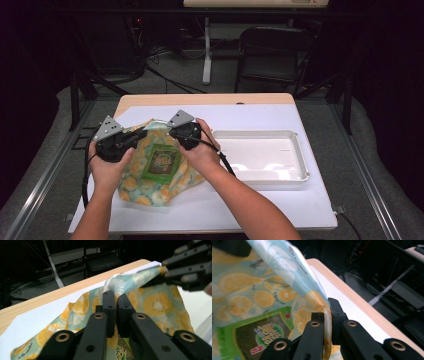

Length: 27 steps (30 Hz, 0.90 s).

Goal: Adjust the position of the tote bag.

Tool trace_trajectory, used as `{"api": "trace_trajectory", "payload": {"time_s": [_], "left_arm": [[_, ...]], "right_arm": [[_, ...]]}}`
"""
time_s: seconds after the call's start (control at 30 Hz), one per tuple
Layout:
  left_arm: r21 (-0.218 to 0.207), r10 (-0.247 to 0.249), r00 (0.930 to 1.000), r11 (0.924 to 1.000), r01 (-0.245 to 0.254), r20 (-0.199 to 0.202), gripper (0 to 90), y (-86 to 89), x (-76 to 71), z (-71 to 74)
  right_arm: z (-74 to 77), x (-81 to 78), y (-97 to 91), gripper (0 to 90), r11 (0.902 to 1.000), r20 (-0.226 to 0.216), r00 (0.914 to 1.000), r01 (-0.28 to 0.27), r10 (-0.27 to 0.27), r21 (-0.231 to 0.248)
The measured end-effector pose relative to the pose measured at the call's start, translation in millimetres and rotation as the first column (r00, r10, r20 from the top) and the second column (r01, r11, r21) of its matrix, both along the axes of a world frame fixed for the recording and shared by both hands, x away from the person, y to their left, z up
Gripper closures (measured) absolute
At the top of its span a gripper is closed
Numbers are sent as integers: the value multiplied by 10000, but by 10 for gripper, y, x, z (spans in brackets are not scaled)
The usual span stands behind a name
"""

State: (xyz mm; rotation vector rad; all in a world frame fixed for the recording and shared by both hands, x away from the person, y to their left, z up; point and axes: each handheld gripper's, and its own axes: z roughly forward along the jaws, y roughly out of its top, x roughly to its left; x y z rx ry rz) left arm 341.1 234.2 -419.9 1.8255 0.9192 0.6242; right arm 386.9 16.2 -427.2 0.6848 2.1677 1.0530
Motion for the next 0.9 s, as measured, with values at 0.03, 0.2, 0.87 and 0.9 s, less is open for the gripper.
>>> {"api": "trace_trajectory", "payload": {"time_s": [0.03, 0.2, 0.87, 0.9], "left_arm": [[50, 40, 10000, 10000, -40, 20, 821, -7, 3, -5], [-48, -77, 9999, 10000, 76, -133, 715, -8, 2, -28], [415, -324, 9977, 9985, 349, -593, 548, -66, -184, -115], [590, -232, 9980, 9979, 267, -594, 543, -71, -185, -141]], "right_arm": [[14, 12, -7, 899, 10000, 8, 10000, 51, -51, 1], [51, 76, -36, 900, 9997, 31, 9997, 261, -261, 25], [100, 271, -185, 899, 9948, -50, 9948, 1018, -1018, 72], [98, 278, -189, 899, 9946, -49, 9947, 1029, -1028, 110]]}}
